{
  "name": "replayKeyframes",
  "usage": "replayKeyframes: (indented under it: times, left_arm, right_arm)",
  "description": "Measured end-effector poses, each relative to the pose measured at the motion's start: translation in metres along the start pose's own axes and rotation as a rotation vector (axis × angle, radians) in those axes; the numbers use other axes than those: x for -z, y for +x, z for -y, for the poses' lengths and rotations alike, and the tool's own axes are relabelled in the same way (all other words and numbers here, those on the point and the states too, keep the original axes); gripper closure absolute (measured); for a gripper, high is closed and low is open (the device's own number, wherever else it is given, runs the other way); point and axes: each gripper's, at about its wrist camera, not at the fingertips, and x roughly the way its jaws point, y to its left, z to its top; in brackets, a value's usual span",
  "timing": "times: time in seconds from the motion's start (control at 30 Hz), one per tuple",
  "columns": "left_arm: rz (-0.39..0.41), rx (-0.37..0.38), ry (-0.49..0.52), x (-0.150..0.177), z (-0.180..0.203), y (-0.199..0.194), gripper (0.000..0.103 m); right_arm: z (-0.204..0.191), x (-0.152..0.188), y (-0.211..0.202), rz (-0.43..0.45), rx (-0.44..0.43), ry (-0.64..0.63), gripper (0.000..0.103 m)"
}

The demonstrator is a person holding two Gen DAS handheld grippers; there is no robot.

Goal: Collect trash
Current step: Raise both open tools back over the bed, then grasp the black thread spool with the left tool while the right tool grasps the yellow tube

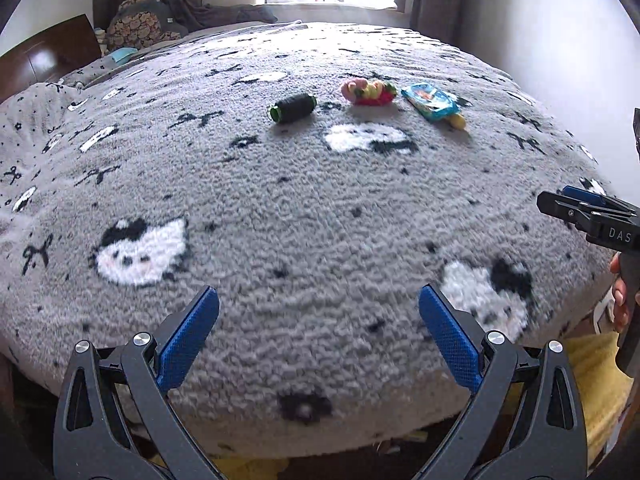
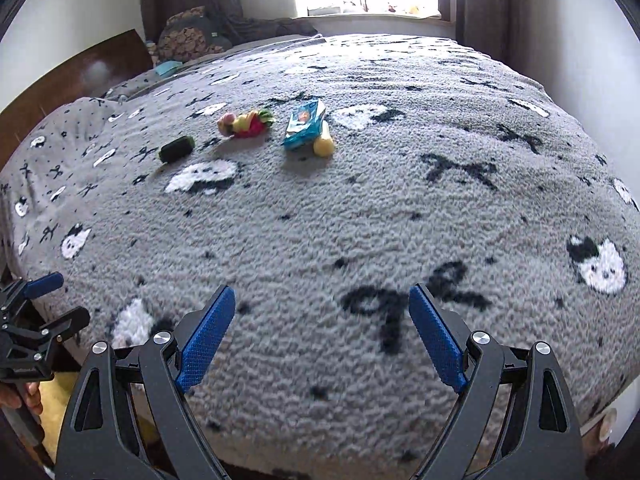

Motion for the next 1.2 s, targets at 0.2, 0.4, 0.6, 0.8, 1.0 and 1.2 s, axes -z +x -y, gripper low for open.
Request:
replayKeyframes:
  times: [0.2, 0.4, 0.6, 0.8, 1.0, 1.2]
  left_arm:
    - [-0.006, -0.026, -0.005, -0.047, -0.011, 0.04, 0.013]
    - [-0.018, -0.042, -0.001, -0.088, -0.021, 0.075, 0.026]
    - [-0.033, -0.038, -0.003, -0.115, -0.028, 0.11, 0.029]
    - [-0.022, -0.03, 0.013, -0.139, -0.027, 0.135, 0.037]
    - [-0.029, -0.01, 0.024, -0.154, -0.024, 0.15, 0.058]
    - [-0.036, -0.007, 0.041, -0.145, -0.016, 0.14, 0.059]
  right_arm:
    - [-0.001, -0.04, 0.042, -0.016, 0.016, -0.014, 0.03]
    - [-0.005, -0.072, 0.079, -0.039, 0.033, -0.041, 0.051]
    - [-0.005, -0.094, 0.106, -0.055, 0.046, -0.052, 0.054]
    - [0.0, -0.109, 0.124, -0.055, 0.051, -0.049, 0.064]
    - [0.002, -0.113, 0.127, -0.051, 0.044, -0.049, 0.077]
    - [0.002, -0.103, 0.113, -0.061, 0.042, -0.058, 0.081]
